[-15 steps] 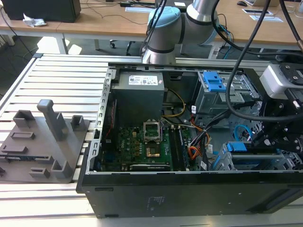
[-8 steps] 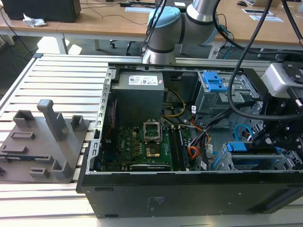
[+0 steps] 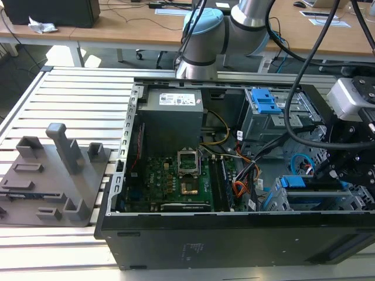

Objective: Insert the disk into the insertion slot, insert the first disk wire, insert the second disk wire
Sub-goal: 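Insert the second disk wire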

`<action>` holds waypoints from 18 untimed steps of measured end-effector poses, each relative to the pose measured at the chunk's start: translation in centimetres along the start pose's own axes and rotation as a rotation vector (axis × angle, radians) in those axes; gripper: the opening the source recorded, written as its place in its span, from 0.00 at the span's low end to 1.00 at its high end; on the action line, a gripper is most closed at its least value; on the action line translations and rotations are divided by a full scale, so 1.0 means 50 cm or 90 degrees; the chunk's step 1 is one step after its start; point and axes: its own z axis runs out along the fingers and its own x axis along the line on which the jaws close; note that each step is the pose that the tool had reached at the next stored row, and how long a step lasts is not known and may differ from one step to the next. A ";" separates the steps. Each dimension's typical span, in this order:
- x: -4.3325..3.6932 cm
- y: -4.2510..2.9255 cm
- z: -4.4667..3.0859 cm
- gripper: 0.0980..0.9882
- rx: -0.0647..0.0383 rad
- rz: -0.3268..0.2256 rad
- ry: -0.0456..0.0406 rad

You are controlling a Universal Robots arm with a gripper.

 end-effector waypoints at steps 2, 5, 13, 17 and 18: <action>0.000 0.000 0.001 0.07 0.000 0.000 0.0000; 0.001 -0.001 0.004 0.07 -0.001 0.000 -0.0001; 0.001 -0.001 0.006 0.07 0.000 0.000 0.0039; 0.001 -0.001 0.009 0.07 -0.001 0.000 0.0036; 0.001 -0.002 0.010 0.07 -0.001 0.000 0.0032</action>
